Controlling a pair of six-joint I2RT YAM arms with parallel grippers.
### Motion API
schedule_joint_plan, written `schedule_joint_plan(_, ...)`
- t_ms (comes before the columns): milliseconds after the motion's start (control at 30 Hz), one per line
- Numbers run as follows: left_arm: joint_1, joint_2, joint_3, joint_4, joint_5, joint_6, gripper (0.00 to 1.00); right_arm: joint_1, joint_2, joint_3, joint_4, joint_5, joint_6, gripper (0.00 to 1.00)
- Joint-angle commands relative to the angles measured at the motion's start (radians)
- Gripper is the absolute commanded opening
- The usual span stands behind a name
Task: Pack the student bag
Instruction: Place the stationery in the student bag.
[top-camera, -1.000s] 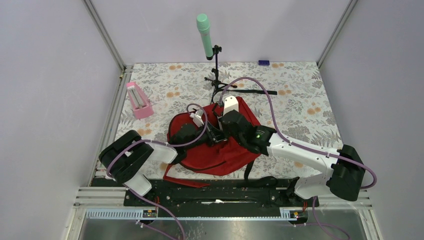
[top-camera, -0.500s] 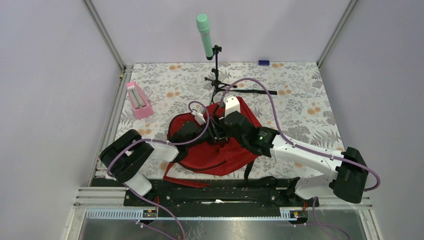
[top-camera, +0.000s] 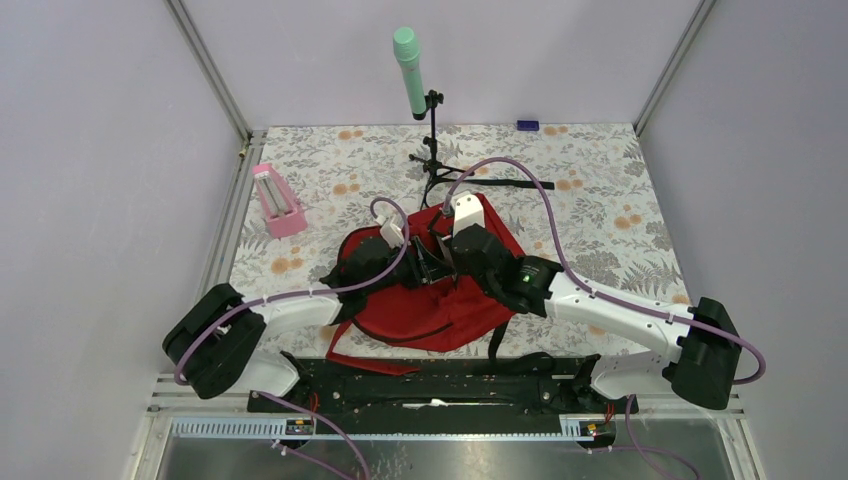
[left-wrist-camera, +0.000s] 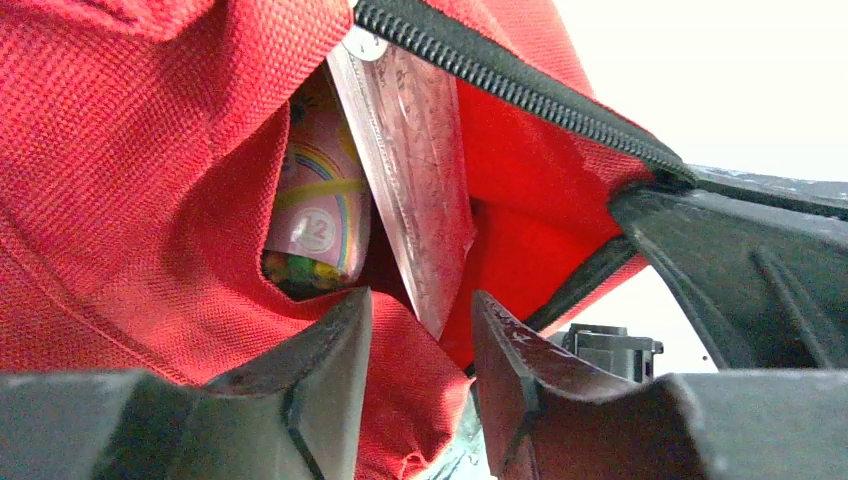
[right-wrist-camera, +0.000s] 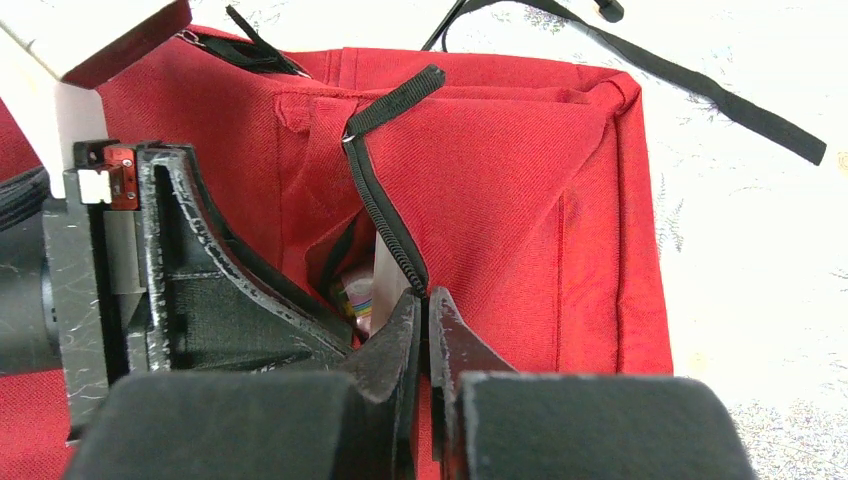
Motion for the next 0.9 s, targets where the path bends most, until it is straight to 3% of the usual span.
schedule_joint_plan(0, 0.000, 0.019, 0.049, 0.002, -0.020, 0.039, 0.38, 0.014, -0.044, 0.008, 0.025, 0.023, 0.024, 0.00)
schedule_joint_plan(400, 0.001, 0.166, 0.141, 0.102, 0.017, 0.045, 0.15, 0.014, -0.052, -0.004, 0.023, 0.012, 0.031, 0.00)
schedule_joint_plan(600, 0.000, 0.254, 0.198, 0.215, 0.129, 0.077, 0.07, 0.015, -0.056, -0.003, 0.018, 0.010, 0.039, 0.00)
schedule_joint_plan(733, 0.000, 0.230, 0.201, 0.176, 0.116, 0.122, 0.08, 0.014, -0.068, 0.002, 0.001, 0.020, 0.034, 0.00)
schedule_joint_plan(800, 0.001, 0.197, 0.187, 0.129, 0.084, 0.159, 0.20, 0.013, -0.071, 0.010, -0.021, 0.043, 0.040, 0.01)
schedule_joint_plan(867, 0.000, 0.155, 0.162, 0.093, 0.053, 0.192, 0.37, 0.011, -0.076, 0.018, -0.046, 0.066, 0.053, 0.21)
